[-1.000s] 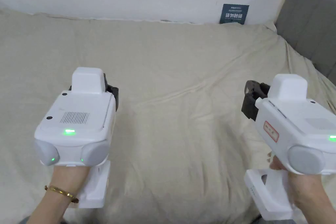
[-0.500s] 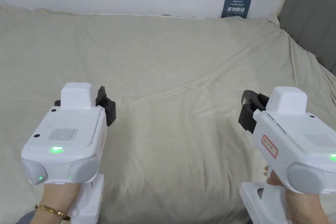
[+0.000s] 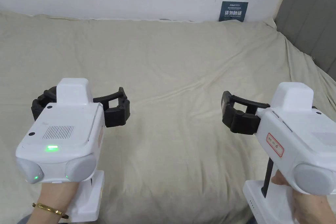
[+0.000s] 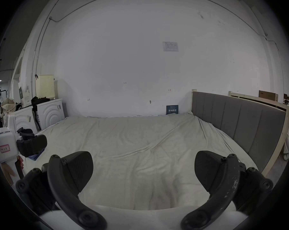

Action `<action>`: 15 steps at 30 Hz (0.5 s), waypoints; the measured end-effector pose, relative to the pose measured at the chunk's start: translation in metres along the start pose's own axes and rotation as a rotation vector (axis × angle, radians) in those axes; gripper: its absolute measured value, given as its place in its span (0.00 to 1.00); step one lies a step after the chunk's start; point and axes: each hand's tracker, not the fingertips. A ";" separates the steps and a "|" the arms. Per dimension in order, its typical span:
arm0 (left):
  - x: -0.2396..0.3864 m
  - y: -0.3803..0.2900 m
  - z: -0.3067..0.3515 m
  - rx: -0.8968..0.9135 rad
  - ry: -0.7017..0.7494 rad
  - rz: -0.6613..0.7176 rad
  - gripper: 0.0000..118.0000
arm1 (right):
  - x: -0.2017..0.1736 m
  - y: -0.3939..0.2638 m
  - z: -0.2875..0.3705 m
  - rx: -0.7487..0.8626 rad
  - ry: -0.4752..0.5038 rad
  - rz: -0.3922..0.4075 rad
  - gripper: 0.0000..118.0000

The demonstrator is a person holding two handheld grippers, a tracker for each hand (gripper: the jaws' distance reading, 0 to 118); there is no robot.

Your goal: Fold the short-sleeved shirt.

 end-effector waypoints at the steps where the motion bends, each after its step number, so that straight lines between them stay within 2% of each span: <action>1: 0.000 0.000 0.000 0.001 0.004 -0.001 1.00 | 0.000 0.001 0.000 0.002 -0.002 0.003 1.00; 15: -0.003 -0.006 0.001 -0.006 0.013 -0.019 1.00 | -0.010 -0.001 -0.002 -0.002 0.026 0.001 1.00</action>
